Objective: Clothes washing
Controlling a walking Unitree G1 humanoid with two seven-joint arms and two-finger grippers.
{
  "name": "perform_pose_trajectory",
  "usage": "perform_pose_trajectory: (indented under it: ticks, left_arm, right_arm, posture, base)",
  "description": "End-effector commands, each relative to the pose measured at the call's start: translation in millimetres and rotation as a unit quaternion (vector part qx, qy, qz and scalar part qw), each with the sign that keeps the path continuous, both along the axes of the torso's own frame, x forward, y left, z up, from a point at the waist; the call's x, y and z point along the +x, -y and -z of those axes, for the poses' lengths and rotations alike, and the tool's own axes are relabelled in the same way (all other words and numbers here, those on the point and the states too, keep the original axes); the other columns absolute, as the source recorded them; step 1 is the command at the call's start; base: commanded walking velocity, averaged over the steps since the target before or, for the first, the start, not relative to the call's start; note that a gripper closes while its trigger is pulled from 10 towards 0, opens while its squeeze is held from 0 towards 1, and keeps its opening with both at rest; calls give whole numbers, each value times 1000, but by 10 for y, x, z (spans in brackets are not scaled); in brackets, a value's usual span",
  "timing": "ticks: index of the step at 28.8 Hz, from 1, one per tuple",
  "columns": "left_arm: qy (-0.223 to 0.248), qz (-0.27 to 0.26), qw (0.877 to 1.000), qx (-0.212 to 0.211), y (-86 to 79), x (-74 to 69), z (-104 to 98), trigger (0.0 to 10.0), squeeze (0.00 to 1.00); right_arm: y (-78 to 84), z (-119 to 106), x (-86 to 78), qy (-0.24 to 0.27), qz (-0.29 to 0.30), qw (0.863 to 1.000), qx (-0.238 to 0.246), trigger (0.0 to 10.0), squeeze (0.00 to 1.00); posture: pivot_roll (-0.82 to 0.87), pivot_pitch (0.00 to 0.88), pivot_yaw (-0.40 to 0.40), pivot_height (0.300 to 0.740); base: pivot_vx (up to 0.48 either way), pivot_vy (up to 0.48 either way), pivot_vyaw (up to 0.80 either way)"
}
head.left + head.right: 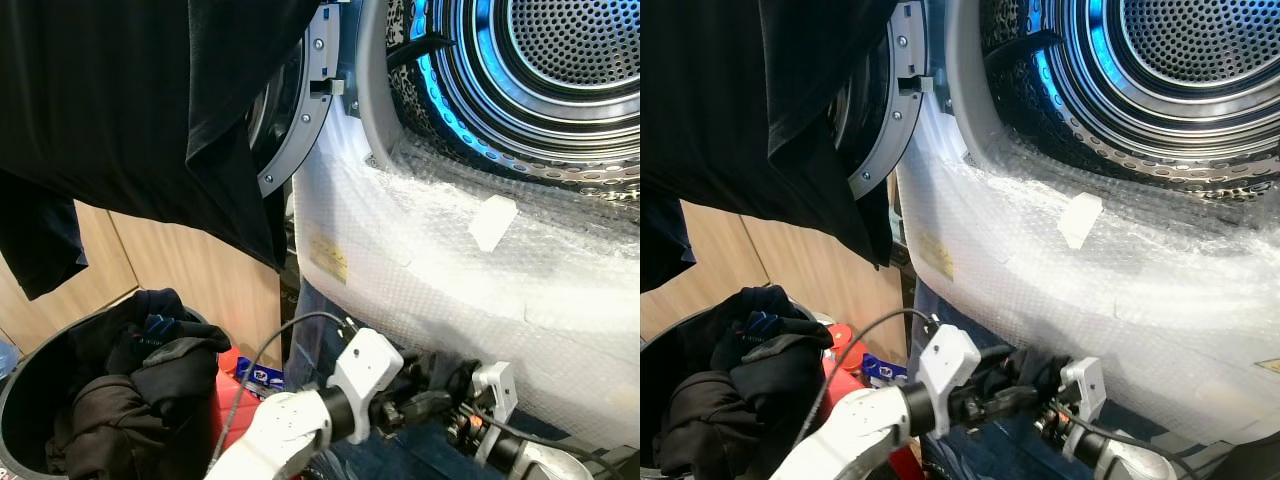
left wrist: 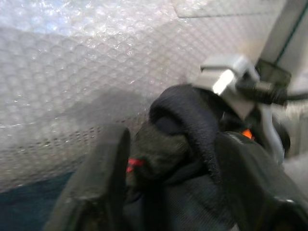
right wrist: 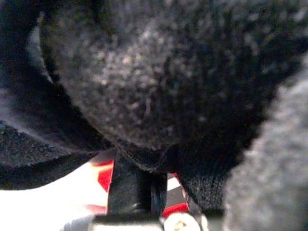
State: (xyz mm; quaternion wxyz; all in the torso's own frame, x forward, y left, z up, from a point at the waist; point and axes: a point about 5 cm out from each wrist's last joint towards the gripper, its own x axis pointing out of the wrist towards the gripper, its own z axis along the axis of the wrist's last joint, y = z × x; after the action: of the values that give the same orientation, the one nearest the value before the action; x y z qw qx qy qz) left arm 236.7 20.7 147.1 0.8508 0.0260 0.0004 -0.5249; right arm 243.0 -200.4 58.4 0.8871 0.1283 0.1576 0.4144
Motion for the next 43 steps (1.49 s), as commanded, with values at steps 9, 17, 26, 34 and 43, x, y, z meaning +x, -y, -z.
perform_pose_trajectory:
  ticks: [9,17,26,34,43]
  left_arm:
    - [65,54,993,88,-440,-75,-345,10000,1000]
    - [78,53,988,122,-577,-94,-405,10000,1000]
    - [79,38,988,126,-583,-117,-363,10000,1000]
    - [85,6,990,108,-558,-108,-404,10000,451]
    - [80,-30,992,97,-542,-155,-398,10000,0]
  right_arm:
    - [145,-612,115,54,-143,988,-36,0,0]
    - [219,-1173,161,97,-235,966,-35,0,0]
    - [120,-1912,198,171,-306,936,24,0,0]
    - [51,-2356,266,214,-336,916,54,0,0]
    - [-228,-2772,557,238,-334,910,53,10000,0]
  posture:
    - [21,0,-52,740]
    - [15,0,-43,740]
    - [15,0,-53,740]
    - [31,0,-69,740]
    - [74,0,-102,740]
  base:
    - [0,0,0]
    - [0,0,0]
    - [0,0,0]
    - [0,0,0]
    - [0,0,0]
